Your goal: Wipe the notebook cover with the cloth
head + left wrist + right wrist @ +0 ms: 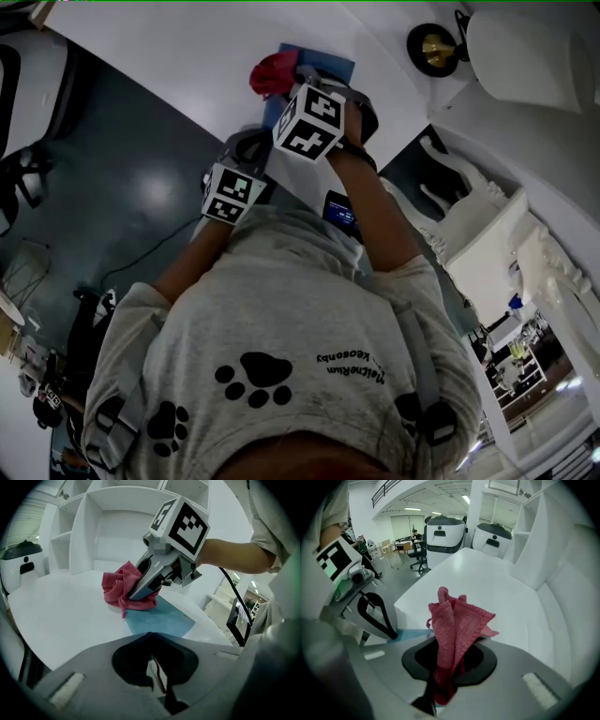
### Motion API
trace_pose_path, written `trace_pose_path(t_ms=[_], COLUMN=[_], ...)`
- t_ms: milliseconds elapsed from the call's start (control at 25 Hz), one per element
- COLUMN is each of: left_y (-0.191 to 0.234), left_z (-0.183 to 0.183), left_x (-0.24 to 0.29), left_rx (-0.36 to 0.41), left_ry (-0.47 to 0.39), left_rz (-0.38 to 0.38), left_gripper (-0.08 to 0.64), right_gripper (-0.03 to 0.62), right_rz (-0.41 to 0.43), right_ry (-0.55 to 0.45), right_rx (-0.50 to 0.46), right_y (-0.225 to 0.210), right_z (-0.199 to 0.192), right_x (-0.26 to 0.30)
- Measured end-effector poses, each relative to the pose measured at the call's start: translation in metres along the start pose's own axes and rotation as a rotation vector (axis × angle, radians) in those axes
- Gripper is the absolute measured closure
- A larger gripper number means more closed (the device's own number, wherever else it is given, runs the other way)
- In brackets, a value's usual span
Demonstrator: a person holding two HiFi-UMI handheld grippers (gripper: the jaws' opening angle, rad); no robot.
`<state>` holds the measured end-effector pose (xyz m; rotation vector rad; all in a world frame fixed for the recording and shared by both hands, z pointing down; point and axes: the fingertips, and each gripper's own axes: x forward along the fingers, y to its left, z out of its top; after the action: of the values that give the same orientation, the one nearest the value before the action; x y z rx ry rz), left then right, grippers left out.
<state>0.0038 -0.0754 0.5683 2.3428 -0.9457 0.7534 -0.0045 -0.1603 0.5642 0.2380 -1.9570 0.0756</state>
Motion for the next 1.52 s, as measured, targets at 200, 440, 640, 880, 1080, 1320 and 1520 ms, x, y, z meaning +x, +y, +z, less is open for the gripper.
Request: trace_pose_path(t_ms=[200, 440, 640, 880, 1080, 1320, 1520], left_y=[0.000, 0.001, 0.002, 0.005, 0.004, 0.004, 0.006], left_z=[-0.001, -0.001, -0.001, -0.002, 0.000, -0.001, -0.003], left_x=[-0.002, -0.003, -0.005, -0.004, -0.002, -0.002, -0.004], left_rx=[0.003, 0.001, 0.003, 0.008, 0.015, 0.009, -0.037], left_ry=[-0.002, -0.001, -0.004, -0.007, -0.011, -0.013, -0.022], left_rz=[0.001, -0.001, 0.001, 0.003, 0.009, 0.009, -0.006], left_gripper=[0.565, 0.564, 0.565, 0.565, 0.565, 0.565, 0.563], right_gripper=[0.522, 0.523, 0.523, 0.523, 0.523, 0.523, 0.523], right_rz=[0.019, 0.032, 0.027, -0.024, -0.026, -0.031, -0.055], right_ry=[0.092, 0.123, 0.158, 0.214, 0.236, 0.289, 0.265], right_rx=[-0.061, -0.061, 0.013, 0.088, 0.152, 0.208, 0.308], right_y=[0.007, 0.007, 0.003, -0.006, -0.005, -0.002, -0.003], right_z=[-0.011, -0.021, -0.054, -0.099, -0.120, -0.152, -0.162], right_x=[0.018, 0.014, -0.002, -0.016, -0.027, -0.030, -0.045])
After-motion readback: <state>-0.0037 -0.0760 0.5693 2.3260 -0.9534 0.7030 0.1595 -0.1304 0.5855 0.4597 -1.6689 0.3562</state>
